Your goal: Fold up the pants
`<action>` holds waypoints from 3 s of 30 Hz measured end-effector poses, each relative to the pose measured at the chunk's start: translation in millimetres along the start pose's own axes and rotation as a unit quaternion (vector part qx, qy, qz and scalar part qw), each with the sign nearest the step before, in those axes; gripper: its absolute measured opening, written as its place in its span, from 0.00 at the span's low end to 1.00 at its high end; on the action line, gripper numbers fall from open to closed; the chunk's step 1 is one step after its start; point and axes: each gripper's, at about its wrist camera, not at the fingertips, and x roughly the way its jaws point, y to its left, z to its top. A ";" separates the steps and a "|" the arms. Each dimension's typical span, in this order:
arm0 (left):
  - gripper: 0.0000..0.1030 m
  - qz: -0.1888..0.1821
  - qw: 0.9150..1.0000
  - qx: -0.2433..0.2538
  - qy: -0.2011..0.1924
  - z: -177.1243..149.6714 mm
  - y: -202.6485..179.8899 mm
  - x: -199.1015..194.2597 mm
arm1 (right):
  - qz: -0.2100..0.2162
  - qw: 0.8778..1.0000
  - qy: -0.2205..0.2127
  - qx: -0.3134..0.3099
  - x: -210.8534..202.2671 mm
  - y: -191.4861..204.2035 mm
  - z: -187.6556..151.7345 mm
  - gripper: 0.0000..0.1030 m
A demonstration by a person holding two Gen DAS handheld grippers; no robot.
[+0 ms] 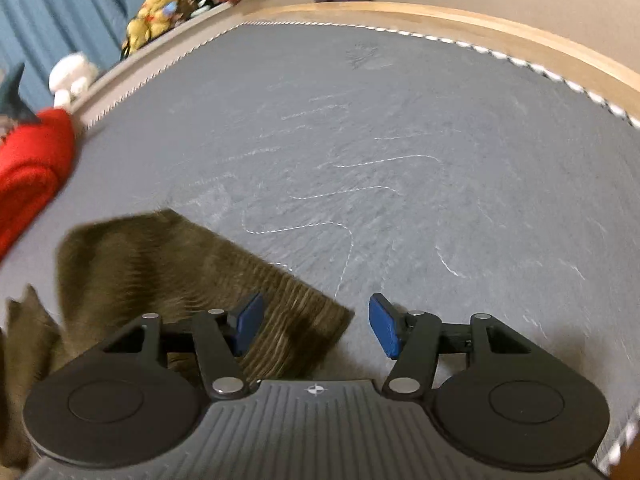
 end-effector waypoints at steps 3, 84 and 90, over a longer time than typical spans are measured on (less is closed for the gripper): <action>0.34 0.024 0.999 -0.027 -0.019 5.6 14.3 -12.2 | -0.028 0.997 -0.002 -0.072 9.3 15.2 -3.3 0.30; 0.04 0.077 0.978 -0.188 -0.047 33.0 86.1 7.7 | 0.100 0.972 -0.161 -0.135 -91.3 191.6 -29.7 0.56; 0.45 0.119 0.954 -0.276 -0.022 46.5 109.3 48.2 | 0.166 0.964 -0.113 -0.176 -67.9 266.1 -38.7 0.52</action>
